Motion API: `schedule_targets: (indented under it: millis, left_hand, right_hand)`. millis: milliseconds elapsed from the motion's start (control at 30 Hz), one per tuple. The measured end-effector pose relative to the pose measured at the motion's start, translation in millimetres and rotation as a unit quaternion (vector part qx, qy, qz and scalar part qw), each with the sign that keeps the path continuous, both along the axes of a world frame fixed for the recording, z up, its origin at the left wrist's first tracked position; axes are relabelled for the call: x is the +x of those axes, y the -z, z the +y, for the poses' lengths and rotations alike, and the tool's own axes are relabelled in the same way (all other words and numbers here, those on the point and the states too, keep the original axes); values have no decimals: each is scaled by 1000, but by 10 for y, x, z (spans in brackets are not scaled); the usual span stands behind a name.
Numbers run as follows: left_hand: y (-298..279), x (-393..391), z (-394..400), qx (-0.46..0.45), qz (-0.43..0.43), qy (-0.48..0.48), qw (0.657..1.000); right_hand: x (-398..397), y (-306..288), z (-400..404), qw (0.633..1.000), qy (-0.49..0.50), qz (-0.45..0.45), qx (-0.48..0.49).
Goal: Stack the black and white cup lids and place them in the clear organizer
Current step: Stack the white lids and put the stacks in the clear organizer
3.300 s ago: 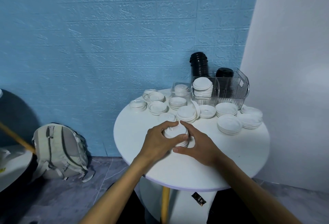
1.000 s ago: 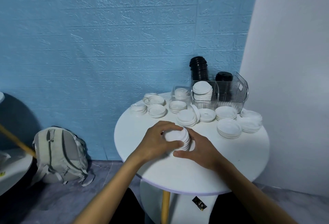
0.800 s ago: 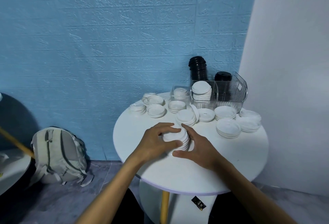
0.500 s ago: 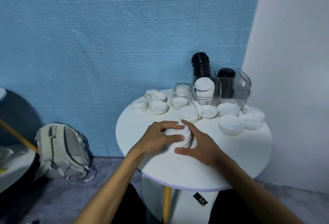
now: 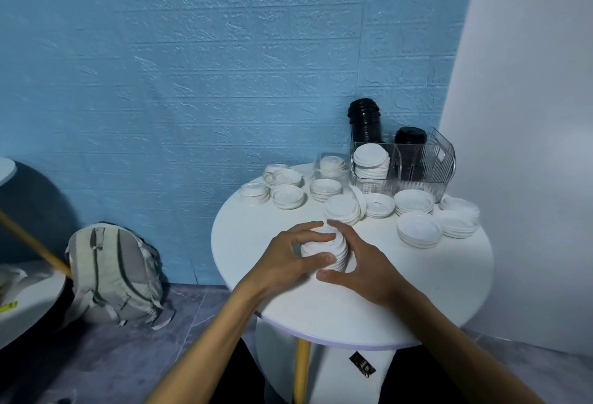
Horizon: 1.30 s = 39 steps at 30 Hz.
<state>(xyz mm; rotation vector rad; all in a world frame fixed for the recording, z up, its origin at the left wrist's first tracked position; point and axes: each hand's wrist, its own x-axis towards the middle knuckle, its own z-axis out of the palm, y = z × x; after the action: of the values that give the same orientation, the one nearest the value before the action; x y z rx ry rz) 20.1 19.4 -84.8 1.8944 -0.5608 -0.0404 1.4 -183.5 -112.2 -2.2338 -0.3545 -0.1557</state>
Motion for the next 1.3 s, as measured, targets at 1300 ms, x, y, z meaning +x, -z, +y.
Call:
schedule_targets:
  millis: [1300]
  left_hand:
    - [-225, 107, -13, -60, -47, -39, 996]
  right_hand:
    - [-15, -31, 3, 1000, -3, -12, 9]
